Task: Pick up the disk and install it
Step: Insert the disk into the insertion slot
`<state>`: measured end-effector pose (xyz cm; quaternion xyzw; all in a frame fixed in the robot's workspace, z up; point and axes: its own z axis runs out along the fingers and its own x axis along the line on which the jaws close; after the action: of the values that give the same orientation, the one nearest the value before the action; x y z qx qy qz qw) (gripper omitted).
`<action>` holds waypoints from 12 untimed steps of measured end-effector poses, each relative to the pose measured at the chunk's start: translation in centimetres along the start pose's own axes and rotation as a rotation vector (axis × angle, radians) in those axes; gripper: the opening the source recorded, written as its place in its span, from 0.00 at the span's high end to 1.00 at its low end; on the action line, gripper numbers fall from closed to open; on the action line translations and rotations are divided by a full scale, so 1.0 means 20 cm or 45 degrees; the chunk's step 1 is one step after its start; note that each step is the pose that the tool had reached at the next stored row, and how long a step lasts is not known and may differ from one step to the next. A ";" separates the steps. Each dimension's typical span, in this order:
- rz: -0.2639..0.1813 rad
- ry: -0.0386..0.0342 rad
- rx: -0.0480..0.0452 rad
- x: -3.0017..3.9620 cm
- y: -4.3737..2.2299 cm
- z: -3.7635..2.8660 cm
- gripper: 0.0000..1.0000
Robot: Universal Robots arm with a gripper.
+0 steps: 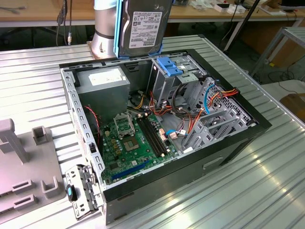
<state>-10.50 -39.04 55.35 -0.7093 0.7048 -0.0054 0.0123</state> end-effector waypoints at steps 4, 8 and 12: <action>0.000 -0.0030 0.000 0.000 0.000 0.000 0.63; 0.000 -0.0030 0.000 0.018 0.000 0.000 0.63; 0.000 -0.0029 0.000 0.054 0.000 0.000 0.63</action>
<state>-10.50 -40.11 55.33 -0.7093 0.7048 -0.0046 0.0131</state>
